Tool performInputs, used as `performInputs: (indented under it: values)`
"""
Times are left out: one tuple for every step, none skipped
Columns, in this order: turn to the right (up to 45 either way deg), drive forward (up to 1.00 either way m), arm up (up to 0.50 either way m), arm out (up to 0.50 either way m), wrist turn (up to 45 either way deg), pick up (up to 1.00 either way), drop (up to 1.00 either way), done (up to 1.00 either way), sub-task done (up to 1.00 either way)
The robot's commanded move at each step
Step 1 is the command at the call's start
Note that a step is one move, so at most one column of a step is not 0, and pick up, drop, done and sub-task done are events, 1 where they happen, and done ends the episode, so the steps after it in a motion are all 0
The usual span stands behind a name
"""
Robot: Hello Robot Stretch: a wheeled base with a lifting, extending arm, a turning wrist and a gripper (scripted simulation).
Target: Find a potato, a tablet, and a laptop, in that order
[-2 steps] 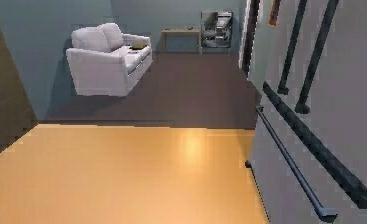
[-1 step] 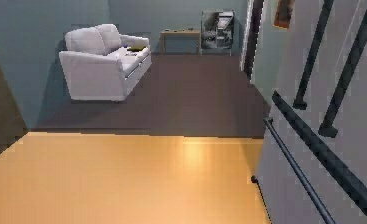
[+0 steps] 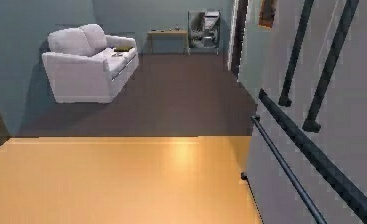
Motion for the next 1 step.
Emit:
performInputs:
  values:
    - [0.0, 1.0, 0.0, 0.0, 0.0, 0.0, 0.0, 0.0, 0.0]
